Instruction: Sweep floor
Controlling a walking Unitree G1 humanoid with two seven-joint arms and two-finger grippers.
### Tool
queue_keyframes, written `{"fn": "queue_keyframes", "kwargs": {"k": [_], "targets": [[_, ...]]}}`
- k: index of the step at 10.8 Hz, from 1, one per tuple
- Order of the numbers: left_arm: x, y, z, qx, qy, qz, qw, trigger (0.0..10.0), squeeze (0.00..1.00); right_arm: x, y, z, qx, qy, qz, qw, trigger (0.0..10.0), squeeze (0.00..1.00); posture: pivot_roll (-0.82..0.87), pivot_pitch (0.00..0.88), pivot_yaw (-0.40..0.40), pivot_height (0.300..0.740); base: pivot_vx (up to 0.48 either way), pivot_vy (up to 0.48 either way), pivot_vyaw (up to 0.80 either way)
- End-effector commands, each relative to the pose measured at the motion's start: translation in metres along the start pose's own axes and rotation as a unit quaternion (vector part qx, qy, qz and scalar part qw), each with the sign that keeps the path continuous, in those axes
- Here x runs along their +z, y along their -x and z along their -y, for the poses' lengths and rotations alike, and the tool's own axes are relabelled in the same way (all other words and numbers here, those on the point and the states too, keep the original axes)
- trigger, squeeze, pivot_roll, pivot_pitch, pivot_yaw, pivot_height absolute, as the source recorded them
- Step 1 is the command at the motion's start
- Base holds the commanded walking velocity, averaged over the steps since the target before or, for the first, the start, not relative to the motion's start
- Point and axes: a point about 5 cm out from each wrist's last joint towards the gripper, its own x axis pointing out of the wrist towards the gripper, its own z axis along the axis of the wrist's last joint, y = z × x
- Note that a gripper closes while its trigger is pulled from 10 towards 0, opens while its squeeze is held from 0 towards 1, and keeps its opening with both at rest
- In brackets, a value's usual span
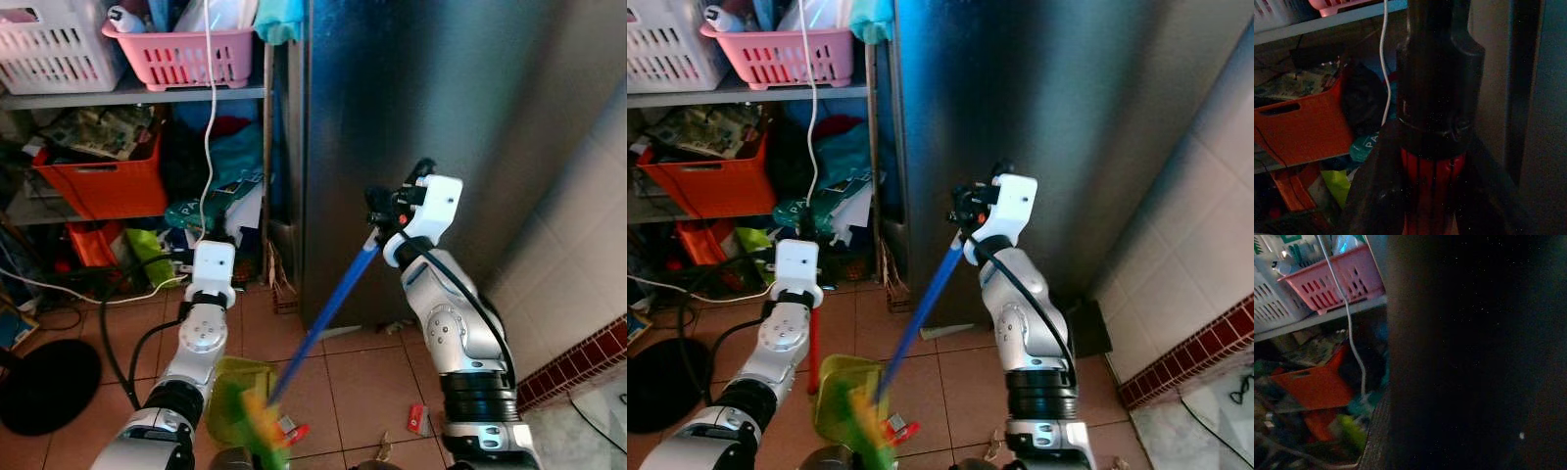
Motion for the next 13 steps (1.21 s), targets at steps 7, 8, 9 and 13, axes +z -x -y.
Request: {"fn": "queue_keyframes", "kwargs": {"k": [7,8,9,13], "targets": [[0.005,0.024,0.007,-0.041,-0.054,0.056,0.996,10.0,0.0,0.014,0.014,0.003,-0.003,0.171,0.101,0.98,10.0,0.0,-0.09,0.0,0.014,0.74,0.0,0.0,0.0],[0.008,0.019,0.003,-0.033,-0.066,0.066,0.995,10.0,0.0,0.014,0.014,0.004,-0.006,0.176,0.102,0.979,10.0,0.0,-0.09,0.0,0.014,0.74,0.0,0.0,0.0],[0.009,0.017,0.004,-0.035,-0.069,0.067,0.995,10.0,0.0,0.013,0.014,0.006,-0.01,0.178,0.103,0.978,10.0,0.0,-0.09,0.0,0.015,0.74,0.0,0.0,0.0],[0.012,0.024,0.009,-0.041,-0.045,0.073,0.996,10.0,0.0,0.007,0.017,0.012,-0.017,0.173,0.095,0.98,10.0,0.0,-0.09,0.0,0.013,0.74,0.0,0.0,0.0]]}}
